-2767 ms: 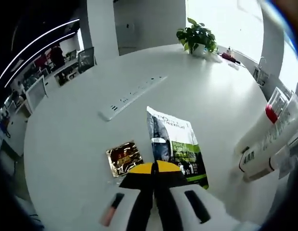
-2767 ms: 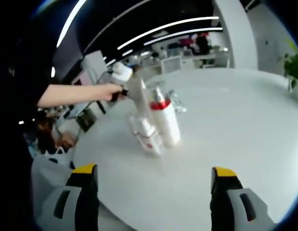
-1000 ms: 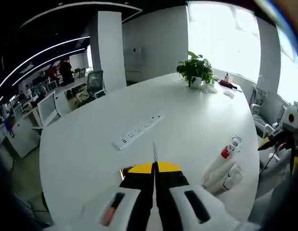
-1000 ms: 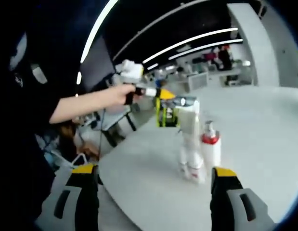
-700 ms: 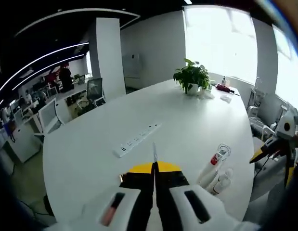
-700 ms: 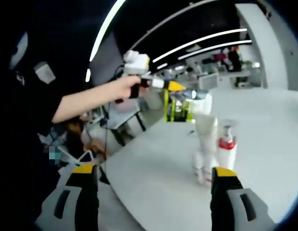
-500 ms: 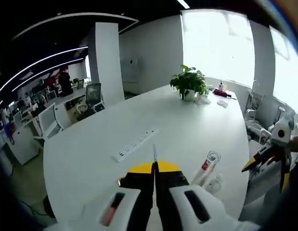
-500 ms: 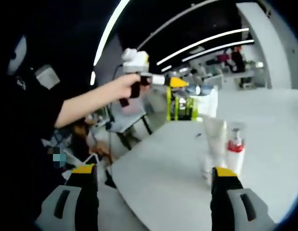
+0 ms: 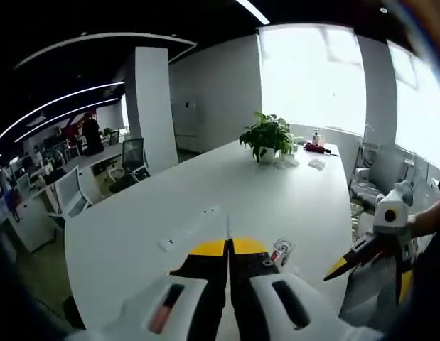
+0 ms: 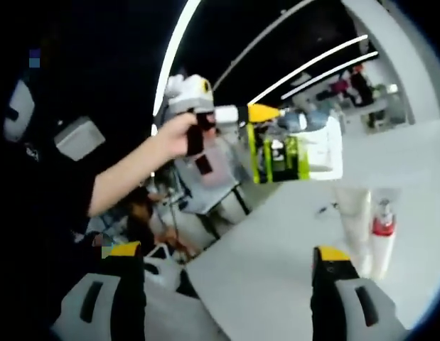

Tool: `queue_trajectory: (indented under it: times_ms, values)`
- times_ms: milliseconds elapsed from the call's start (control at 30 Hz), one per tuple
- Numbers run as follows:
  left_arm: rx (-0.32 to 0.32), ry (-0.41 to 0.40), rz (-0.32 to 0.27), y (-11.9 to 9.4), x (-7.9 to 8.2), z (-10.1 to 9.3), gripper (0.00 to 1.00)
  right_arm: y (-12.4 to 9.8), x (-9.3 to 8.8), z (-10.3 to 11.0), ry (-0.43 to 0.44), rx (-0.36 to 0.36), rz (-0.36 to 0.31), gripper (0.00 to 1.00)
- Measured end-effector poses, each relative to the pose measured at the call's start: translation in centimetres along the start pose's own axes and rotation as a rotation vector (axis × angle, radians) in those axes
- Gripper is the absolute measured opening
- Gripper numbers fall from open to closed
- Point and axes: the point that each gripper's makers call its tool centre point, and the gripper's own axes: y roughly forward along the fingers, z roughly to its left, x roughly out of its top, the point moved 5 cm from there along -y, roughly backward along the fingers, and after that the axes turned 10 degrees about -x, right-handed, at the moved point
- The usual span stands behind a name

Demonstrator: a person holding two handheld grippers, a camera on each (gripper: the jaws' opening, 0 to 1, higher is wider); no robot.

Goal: Arrange the skincare products in the storage area until every visible bottle or jar stands upright without overlapping.

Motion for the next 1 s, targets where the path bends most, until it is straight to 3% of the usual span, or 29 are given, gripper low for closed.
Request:
queue_trajectory:
  times_ms: [400,667,767,867,1000]
  values:
    - [-0.044,-0.007,-0.084,-2.5,2.2,-2.5,0.02,2.8,2.0,1.4,0.274,0.132,-0.149,0.96]
    - [-0.079,-0.006,-0.121,-3.6,3.4,-4.4,0.02,5.2,2.8,0.5,0.304,0.190,-0.186,0.93]
    - [-0.088,-0.002,-0.133,-4.1,3.8,-5.0,0.02,6.4,3.7,0.0,0.408,0.229,-0.249,0.91]
    - [-0.090,0.002,-0.146,-4.7,4.2,-5.5,0.02,7.0,5.6,0.2,0.508,0.301,-0.357,0.89]
    - [-0.097,-0.007,-0.159,-5.3,4.5,-5.9,0.02,6.6,7.3,0.6,0.575,0.358,-0.459,0.80]
